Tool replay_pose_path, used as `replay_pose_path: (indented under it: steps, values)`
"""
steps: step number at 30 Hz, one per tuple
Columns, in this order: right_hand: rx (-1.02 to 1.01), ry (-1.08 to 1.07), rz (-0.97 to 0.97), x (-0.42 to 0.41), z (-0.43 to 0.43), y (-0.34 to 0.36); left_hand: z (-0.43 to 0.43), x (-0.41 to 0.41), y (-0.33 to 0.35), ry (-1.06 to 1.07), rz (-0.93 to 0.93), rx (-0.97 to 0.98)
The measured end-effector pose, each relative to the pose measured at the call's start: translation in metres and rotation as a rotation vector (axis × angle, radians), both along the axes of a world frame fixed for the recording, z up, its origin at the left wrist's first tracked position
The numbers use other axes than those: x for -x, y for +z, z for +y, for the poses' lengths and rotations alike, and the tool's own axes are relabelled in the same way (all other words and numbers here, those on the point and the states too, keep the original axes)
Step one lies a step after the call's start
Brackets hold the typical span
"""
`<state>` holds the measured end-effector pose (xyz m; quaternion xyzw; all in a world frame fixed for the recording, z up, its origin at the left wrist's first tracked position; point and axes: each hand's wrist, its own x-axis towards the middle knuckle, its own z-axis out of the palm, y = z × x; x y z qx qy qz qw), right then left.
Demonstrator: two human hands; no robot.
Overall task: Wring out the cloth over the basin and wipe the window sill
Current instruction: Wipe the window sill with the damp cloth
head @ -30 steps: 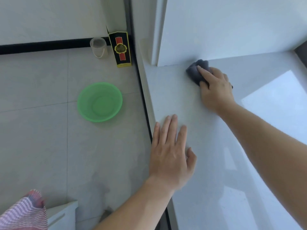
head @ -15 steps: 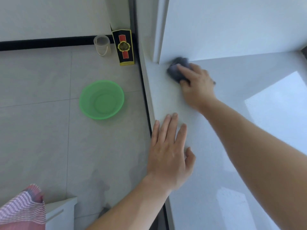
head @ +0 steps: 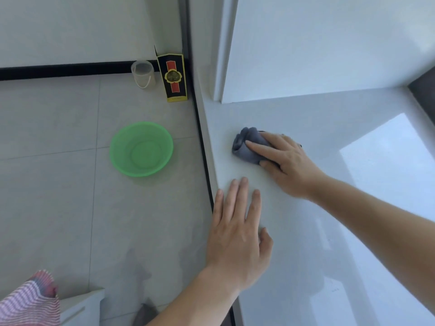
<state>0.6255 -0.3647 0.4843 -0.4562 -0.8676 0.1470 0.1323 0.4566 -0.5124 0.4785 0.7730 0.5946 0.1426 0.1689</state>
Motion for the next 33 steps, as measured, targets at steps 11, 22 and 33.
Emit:
replay_pose_path:
  steps: [11,22,33]
  values:
    - [0.112,0.260,-0.001,0.043,0.011,0.015,-0.002,0.000,-0.002,0.015,-0.036,0.000]
    - [0.066,-0.060,0.112,-0.007,-0.013,0.013,-0.002,0.003,-0.006,0.009,-0.076,-0.029]
    - [0.024,-0.218,0.179,-0.006,-0.046,0.002,-0.005,0.012,0.004,0.062,-0.269,-0.062]
